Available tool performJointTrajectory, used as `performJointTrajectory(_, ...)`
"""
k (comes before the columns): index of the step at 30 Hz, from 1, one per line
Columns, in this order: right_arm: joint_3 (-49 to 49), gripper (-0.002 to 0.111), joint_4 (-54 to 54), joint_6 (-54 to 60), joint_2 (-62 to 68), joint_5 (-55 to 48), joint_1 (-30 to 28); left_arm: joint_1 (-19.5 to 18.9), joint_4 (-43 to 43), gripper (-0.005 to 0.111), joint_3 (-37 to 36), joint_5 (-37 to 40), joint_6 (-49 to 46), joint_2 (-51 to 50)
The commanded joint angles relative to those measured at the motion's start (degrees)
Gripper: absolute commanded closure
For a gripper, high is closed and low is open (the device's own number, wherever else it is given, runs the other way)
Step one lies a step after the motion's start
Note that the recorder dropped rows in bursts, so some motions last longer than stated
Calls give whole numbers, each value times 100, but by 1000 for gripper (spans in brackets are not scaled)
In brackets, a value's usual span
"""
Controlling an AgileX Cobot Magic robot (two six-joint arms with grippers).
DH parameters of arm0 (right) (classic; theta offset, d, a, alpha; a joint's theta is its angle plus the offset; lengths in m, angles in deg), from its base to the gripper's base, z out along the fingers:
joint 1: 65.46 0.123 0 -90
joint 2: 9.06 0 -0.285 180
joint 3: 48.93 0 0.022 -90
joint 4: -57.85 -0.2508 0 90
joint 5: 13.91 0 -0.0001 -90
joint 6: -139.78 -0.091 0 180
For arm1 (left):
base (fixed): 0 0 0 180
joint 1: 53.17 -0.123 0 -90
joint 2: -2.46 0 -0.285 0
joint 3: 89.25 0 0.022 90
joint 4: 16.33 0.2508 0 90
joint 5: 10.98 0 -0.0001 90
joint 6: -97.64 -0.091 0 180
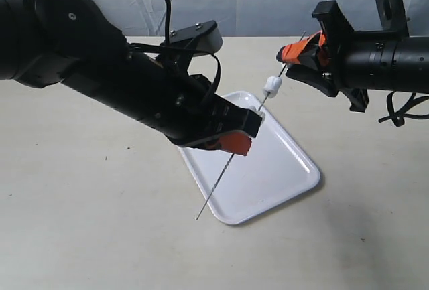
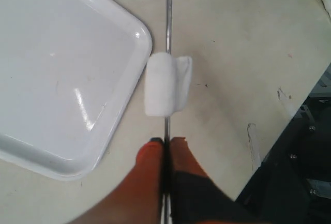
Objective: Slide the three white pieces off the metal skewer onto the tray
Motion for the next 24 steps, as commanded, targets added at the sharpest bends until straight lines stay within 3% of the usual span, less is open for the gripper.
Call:
performJointTrajectory(1,35,80,-24,53,4,-80,7,37,-115,107,-32,28,-14,45)
performJointTrajectory(7,35,81,-24,53,4,41,7,37,-115,107,-32,228,-3,45)
performJointTrajectory(13,35,106,-24,63,105,41,7,37,-115,107,-32,362,-3,45)
performJointTrajectory(24,495,107,-24,232,303,172,7,45,15,107,-32,1084,219,45)
